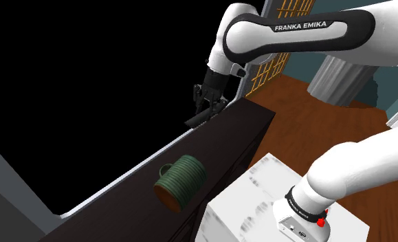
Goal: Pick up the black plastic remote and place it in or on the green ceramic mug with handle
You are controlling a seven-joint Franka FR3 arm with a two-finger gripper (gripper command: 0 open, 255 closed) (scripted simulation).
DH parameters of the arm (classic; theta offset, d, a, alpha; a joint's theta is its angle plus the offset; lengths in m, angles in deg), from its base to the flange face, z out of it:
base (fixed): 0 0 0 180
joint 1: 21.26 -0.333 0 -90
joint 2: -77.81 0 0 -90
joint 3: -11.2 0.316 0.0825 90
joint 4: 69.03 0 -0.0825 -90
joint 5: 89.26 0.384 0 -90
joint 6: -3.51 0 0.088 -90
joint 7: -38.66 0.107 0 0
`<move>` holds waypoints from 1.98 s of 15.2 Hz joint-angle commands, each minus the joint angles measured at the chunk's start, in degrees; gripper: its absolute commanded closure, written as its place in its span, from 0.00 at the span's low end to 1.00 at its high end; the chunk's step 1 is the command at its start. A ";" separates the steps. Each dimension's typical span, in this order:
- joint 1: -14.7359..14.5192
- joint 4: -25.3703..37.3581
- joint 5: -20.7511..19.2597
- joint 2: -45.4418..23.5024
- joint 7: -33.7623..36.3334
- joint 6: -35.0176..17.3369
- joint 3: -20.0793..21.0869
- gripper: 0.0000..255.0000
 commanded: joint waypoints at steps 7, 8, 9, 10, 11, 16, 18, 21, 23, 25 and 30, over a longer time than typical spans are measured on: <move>-4.58 -1.06 3.71 1.80 10.04 -2.84 8.00 1.00; -5.07 -0.92 4.07 1.74 11.41 -3.26 9.13 1.00; -5.52 -0.72 4.38 1.62 12.80 -3.68 10.29 1.00; -5.95 -0.45 4.65 1.43 14.21 -4.13 11.48 1.00; -6.33 -0.12 4.87 1.17 15.64 -4.59 12.70 1.00; -7.37 0.99 5.26 -0.58 20.85 -7.14 17.55 1.00; -7.38 -0.15 5.46 -1.08 20.61 -8.75 18.05 1.00; -7.37 -1.78 5.71 -1.97 20.29 -11.22 18.83 1.00; -7.33 -2.81 5.85 -2.65 20.10 -12.90 19.38 1.00; -7.25 -4.19 5.98 -3.74 19.87 -15.32 20.18 1.00; -7.26 -4.19 5.97 -3.75 19.87 -15.32 20.18 1.00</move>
